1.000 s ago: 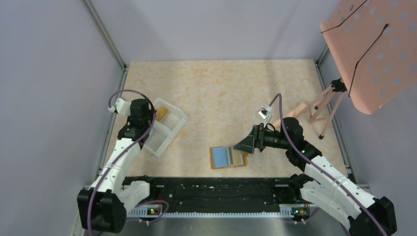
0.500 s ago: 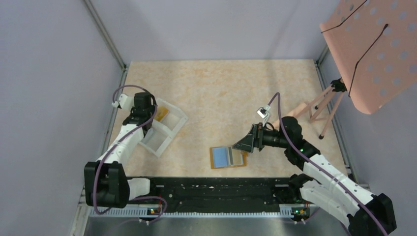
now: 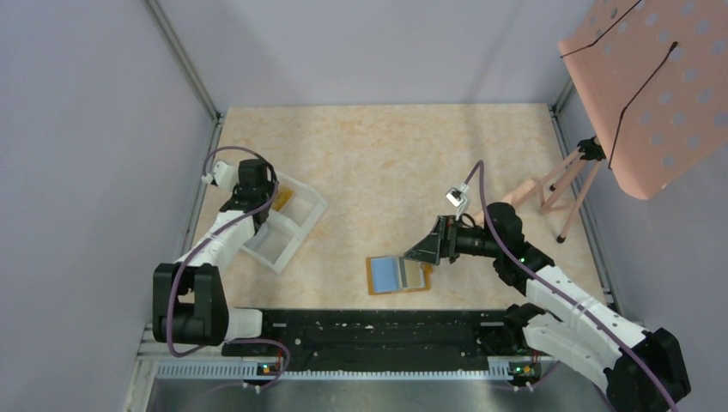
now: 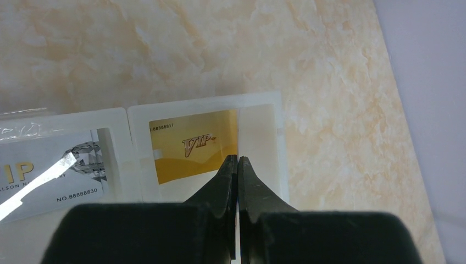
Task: Take the credit cards out of the card holder
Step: Place the credit card in the storage box.
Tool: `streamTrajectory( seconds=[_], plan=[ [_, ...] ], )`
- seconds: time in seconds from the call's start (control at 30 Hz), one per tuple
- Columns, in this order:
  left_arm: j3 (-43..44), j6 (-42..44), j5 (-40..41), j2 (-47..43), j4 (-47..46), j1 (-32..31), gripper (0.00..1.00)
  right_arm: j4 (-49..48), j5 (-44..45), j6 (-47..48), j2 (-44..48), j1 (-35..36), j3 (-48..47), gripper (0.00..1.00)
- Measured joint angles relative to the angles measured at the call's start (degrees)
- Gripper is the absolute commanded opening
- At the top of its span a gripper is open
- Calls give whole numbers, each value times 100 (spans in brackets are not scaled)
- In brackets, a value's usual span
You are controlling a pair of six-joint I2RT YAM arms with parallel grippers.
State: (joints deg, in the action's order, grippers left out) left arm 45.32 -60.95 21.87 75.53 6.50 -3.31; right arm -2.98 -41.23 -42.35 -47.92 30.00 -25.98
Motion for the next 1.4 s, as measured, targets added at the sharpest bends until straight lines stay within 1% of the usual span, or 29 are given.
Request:
streamTrajectory(
  seconds=[0.73, 0.97, 1.1, 1.17, 1.4],
  plan=[
    [0, 111, 55, 459, -136, 2, 0, -37, -28, -17, -175, 0, 13, 99],
    [0, 157, 131, 505, -151, 2, 18, -42, -31, -4, -286, 0, 4, 99],
    [0, 260, 155, 538, -122, 2, 26, -46, -31, 13, -389, 0, 4, 99],
    [0, 284, 160, 535, -120, 2, 29, -44, -31, 15, -402, 0, 4, 99],
    [131, 415, 177, 535, 15, 2, 32, -46, -31, 15, -402, 0, 4, 99]
  ],
)
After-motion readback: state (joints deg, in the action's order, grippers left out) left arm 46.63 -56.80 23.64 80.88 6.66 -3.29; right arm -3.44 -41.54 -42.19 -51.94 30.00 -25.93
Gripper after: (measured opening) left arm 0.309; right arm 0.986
